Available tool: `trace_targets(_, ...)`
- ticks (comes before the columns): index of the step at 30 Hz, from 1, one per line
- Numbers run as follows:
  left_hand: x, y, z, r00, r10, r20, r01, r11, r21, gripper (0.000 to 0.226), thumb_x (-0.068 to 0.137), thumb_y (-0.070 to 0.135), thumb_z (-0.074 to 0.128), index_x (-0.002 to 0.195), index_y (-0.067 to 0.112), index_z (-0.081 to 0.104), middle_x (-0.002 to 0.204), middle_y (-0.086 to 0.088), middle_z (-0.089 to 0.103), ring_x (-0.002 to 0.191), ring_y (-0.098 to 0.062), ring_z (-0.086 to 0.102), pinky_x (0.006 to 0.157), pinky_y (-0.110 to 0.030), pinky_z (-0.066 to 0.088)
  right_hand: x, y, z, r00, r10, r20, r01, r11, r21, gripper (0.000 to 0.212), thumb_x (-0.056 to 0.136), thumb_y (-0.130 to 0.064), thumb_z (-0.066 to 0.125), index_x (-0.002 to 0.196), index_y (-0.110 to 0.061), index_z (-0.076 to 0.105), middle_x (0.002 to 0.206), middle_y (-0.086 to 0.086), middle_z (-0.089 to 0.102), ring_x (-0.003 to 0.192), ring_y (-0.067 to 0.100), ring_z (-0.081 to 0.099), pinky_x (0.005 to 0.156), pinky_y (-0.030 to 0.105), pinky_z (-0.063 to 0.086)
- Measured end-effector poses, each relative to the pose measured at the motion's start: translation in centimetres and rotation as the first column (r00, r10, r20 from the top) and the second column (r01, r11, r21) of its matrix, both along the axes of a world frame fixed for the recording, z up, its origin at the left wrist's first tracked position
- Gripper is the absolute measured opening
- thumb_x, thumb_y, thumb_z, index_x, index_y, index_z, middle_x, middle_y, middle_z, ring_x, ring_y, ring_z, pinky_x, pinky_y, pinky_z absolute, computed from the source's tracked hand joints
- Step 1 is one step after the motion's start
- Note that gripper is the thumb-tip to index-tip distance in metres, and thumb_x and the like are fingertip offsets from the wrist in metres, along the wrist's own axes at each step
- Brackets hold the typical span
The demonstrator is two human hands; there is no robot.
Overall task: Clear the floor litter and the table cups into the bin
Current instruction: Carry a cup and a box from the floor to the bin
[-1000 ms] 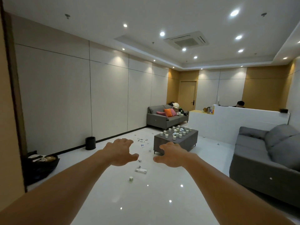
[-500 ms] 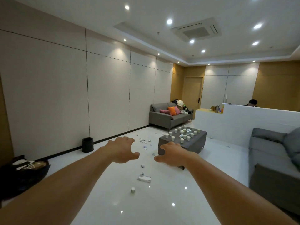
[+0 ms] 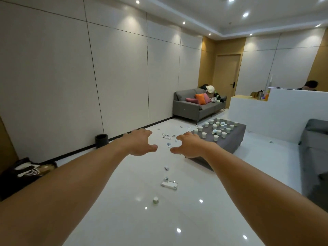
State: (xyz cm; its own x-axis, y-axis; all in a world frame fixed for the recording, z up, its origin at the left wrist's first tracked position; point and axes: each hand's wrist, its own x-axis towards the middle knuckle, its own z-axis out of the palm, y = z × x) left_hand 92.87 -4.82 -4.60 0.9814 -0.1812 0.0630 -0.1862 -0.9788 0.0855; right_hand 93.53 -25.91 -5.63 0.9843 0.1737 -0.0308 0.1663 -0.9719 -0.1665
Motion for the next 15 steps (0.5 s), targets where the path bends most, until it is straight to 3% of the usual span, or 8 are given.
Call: trace_targets(15, 34.4, 2.3, -5.8, 0.993, 0.051, -0.106, -0.055, 0.998, -0.036, 0.079, 0.084, 0.063, 0.049, 0.149, 0.027, 0.022, 0.155, 0.002, 0.025, 0.138, -0.025, 0.031, 0.109, -0.044, 0.032, 34.4, 2.5, -5.9, 0.993, 0.06, -0.105, -0.065, 0.997, -0.047, 0.08, 0.087, -0.065, 0.053, 0.152, -0.026, 0.028, 0.157, 0.007, 0.023, 0.143, 0.035, 0.02, 0.112, 0.057, 0.028)
